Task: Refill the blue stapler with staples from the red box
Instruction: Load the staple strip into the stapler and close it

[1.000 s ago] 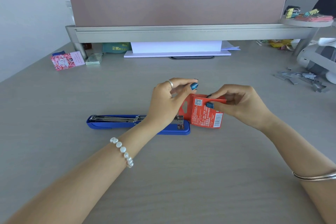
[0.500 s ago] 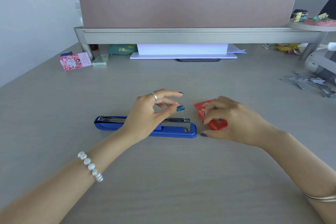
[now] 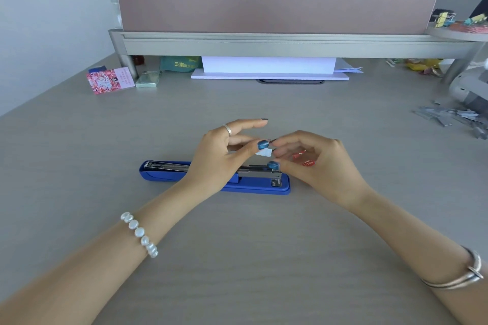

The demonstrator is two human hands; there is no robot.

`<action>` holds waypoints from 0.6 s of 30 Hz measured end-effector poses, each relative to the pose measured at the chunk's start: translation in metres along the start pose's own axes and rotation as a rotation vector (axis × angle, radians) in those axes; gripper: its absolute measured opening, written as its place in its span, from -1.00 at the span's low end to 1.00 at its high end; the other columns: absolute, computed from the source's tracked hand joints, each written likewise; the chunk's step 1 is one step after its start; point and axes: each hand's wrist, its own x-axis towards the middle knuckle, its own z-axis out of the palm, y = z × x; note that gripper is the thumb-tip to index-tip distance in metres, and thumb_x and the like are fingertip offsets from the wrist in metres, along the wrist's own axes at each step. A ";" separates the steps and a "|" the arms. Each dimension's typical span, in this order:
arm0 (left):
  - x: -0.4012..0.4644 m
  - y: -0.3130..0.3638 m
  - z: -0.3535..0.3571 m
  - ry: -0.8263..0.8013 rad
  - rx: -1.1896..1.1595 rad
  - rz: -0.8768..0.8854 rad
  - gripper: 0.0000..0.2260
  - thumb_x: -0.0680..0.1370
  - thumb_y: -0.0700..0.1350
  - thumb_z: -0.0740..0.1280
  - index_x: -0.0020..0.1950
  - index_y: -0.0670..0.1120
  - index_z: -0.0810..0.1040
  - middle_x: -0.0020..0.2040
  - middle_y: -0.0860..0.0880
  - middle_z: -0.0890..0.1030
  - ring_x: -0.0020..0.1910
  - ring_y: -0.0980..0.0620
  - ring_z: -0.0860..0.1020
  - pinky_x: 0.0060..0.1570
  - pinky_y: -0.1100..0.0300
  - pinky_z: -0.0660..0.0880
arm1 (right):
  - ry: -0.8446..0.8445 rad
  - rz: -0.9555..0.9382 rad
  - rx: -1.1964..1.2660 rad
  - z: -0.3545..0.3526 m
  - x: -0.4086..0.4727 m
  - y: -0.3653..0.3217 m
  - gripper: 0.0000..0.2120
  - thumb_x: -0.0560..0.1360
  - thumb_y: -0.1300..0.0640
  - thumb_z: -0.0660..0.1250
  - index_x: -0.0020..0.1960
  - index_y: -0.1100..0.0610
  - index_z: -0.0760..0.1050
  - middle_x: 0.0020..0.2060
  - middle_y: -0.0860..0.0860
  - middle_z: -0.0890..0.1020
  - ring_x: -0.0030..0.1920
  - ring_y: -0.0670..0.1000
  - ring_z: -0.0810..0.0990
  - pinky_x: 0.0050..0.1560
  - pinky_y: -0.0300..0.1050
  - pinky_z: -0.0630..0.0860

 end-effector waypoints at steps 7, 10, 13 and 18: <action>0.002 0.000 0.004 -0.015 -0.088 -0.039 -0.69 0.44 -0.16 0.43 0.15 0.07 0.53 -0.04 0.04 0.69 -0.24 0.02 0.64 -0.17 0.24 0.57 | 0.043 -0.095 -0.061 0.006 0.003 -0.001 -0.84 0.32 0.25 0.47 -0.12 0.12 0.60 -0.26 -0.11 0.63 -0.22 -0.19 0.60 -0.16 -0.45 0.47; 0.003 0.000 0.003 -0.015 -0.062 -0.058 -0.69 0.45 -0.07 0.41 0.18 0.07 0.51 -0.01 0.05 0.66 -0.27 0.04 0.63 -0.13 0.20 0.58 | 0.054 -0.085 -0.058 0.005 0.003 0.001 -0.89 0.34 0.23 0.46 -0.15 0.12 0.61 -0.29 -0.09 0.64 -0.25 -0.17 0.60 -0.19 -0.44 0.47; 0.004 0.000 -0.006 -0.019 -0.032 -0.081 -0.78 0.51 -0.02 0.32 0.15 0.01 0.54 0.01 0.03 0.65 -0.19 0.09 0.64 -0.08 0.23 0.55 | 0.022 -0.101 -0.103 0.004 0.001 0.004 -0.87 0.35 0.27 0.45 -0.13 0.11 0.61 -0.28 -0.01 0.65 -0.23 -0.12 0.60 -0.18 -0.41 0.49; 0.007 -0.010 -0.035 -0.018 0.105 -0.115 -0.88 0.51 0.00 0.31 -0.02 0.06 0.61 -0.06 0.09 0.68 -0.16 0.18 0.63 -0.04 0.25 0.50 | -0.040 -0.129 -0.154 0.001 -0.002 0.008 -0.87 0.37 0.27 0.43 -0.14 0.08 0.64 -0.28 -0.06 0.66 -0.24 -0.11 0.59 -0.22 -0.34 0.52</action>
